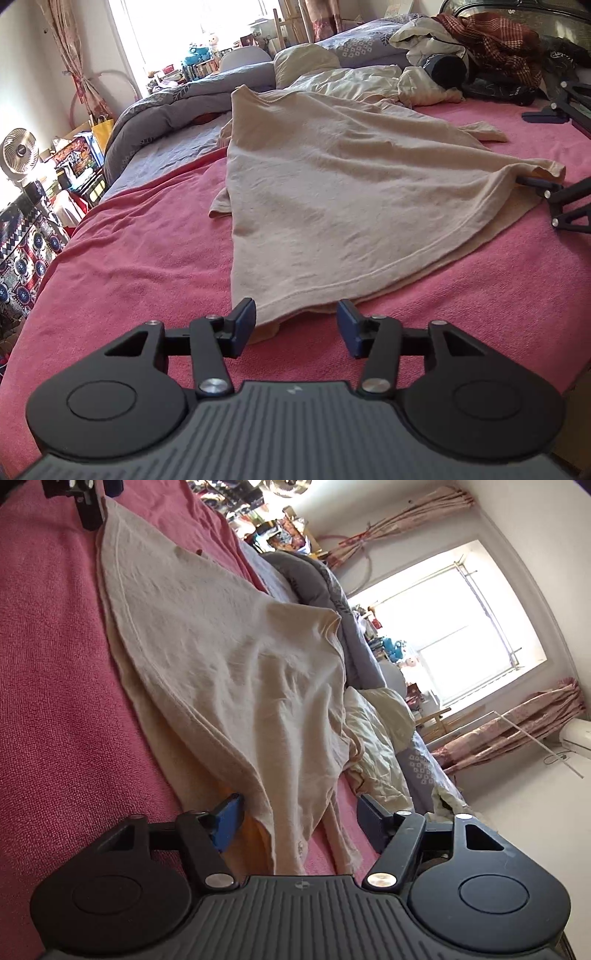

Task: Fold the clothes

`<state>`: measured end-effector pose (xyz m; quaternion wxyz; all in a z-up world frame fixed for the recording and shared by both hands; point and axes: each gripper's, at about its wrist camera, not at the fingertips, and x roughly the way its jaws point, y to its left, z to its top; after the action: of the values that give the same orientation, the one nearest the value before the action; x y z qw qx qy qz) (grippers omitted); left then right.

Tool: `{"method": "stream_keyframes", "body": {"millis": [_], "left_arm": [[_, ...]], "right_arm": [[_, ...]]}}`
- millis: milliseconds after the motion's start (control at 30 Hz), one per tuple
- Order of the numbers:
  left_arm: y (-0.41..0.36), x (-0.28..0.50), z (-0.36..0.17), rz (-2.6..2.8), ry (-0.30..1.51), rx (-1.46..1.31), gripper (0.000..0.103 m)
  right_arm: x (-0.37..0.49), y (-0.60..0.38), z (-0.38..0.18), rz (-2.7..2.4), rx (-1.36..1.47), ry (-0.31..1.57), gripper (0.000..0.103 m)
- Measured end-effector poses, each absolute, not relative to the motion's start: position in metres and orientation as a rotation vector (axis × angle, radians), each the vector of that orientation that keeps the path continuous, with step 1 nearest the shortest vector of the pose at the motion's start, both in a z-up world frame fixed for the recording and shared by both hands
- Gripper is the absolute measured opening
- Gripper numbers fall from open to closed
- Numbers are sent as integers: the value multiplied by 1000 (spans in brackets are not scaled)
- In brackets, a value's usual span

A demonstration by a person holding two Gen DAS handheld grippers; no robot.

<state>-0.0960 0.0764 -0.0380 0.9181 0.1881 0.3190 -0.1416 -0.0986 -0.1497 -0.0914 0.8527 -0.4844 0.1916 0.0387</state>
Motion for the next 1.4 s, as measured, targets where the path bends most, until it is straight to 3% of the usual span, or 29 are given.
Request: {"method": "stream_keyframes", "body": {"millis": [33, 100, 200, 300, 367, 400, 433, 800, 1167, 1267, 1367, 1400], "left_arm": [[75, -96, -38, -295, 649, 396, 57], [72, -97, -38, -303, 644, 409, 57], [71, -97, -41, -301, 646, 426, 57], [74, -95, -44, -269, 650, 434, 57], [78, -93, -45, -245, 654, 427, 57], [80, -91, -45, -237, 657, 420, 57], [82, -90, -45, -229, 660, 412, 57], [76, -74, -53, -207, 650, 453, 61], [75, -67, -59, -105, 616, 492, 68], [75, -72, -56, -129, 608, 491, 67], [76, -76, -51, -143, 600, 485, 67], [78, -76, -49, -139, 598, 480, 67]], "right_arm": [[-98, -151, -90, 88, -1007, 423, 49], [-103, -154, -90, 77, -995, 425, 49], [-109, -159, -99, 53, -1040, 426, 57], [-108, -168, -104, 36, -1035, 438, 56], [-104, -174, -99, 24, -980, 452, 44], [-101, -177, -96, 20, -945, 464, 18], [-99, -179, -93, 22, -904, 471, 3], [-106, -206, -42, -63, -620, 422, 4], [-110, -242, -57, -139, -513, 506, 5], [-123, -228, -66, -63, -596, 484, 7], [-132, -209, -79, -11, -733, 460, 18], [-132, -204, -83, 1, -766, 460, 28]]}}
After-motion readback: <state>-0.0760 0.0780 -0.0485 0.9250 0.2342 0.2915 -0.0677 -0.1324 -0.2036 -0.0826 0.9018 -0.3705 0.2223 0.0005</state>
